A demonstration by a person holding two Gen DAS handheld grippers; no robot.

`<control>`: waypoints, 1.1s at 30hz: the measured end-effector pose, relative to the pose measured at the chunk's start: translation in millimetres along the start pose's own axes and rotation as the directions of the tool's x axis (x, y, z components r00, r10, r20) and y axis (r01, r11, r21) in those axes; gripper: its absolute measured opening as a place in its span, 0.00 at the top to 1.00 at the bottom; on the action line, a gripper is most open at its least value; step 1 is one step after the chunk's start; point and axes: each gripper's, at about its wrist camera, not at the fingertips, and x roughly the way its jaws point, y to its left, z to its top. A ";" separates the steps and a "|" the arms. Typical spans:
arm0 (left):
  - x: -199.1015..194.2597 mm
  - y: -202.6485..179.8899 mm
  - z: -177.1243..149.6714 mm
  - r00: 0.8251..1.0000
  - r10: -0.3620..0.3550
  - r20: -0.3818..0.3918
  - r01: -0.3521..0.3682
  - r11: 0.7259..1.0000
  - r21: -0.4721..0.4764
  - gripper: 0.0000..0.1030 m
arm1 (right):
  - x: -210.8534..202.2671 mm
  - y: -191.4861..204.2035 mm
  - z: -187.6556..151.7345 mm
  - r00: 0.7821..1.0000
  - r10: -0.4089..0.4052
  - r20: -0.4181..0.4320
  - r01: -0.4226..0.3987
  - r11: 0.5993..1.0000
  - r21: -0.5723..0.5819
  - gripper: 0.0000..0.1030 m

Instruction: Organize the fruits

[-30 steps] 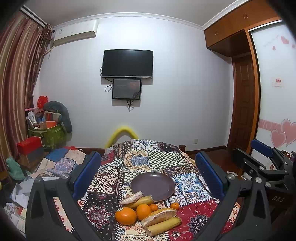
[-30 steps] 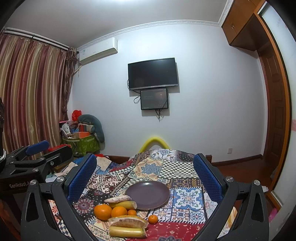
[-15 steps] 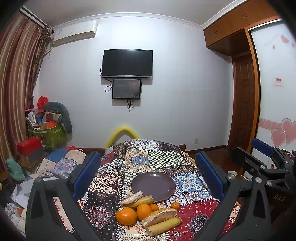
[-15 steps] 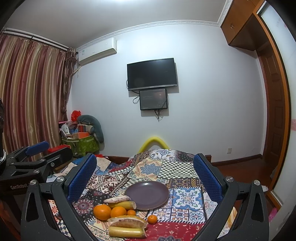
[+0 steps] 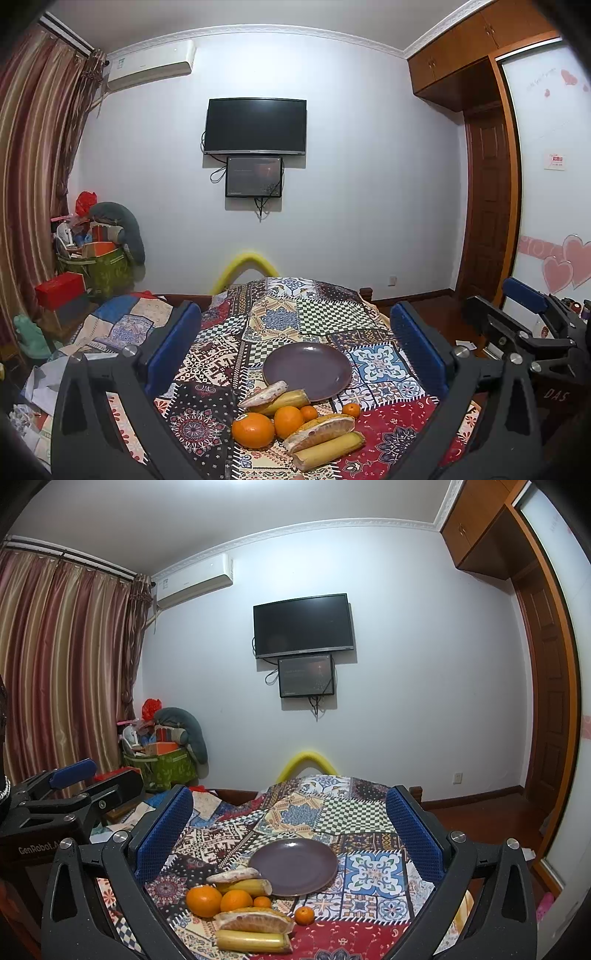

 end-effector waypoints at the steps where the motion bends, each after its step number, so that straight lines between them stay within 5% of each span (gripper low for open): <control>1: 0.3 -1.0 -0.4 1.000 0.003 -0.004 -0.003 1.000 0.003 0.00 | 0.3 -0.2 -0.3 1.000 -0.001 -0.001 0.001 1.000 0.000 0.00; 9: 23.5 8.4 -19.1 0.996 0.009 -0.086 -0.008 1.000 0.015 0.00 | 17.5 -4.1 -12.9 0.997 -0.023 -0.072 0.022 1.000 -0.014 0.00; 16: 62.4 19.6 -51.7 0.975 -0.003 -0.224 0.013 0.999 0.044 0.05 | 47.3 -17.9 -42.1 0.976 -0.054 -0.213 0.046 0.998 -0.038 0.00; 21: 94.8 35.8 -83.0 0.934 -0.013 -0.357 0.017 1.000 0.009 0.20 | 68.8 -24.7 -68.6 0.941 -0.047 -0.334 0.035 0.999 -0.041 0.00; 26: 122.8 49.9 -118.2 0.888 -0.012 -0.459 0.006 1.000 -0.013 0.25 | 80.6 -30.1 -92.8 0.905 -0.027 -0.424 0.015 0.999 -0.032 0.01; 33: 147.4 53.7 -163.8 0.815 -0.029 -0.579 0.021 1.000 -0.019 0.41 | 91.7 -28.9 -122.1 0.850 0.003 -0.527 -0.015 1.000 -0.018 0.26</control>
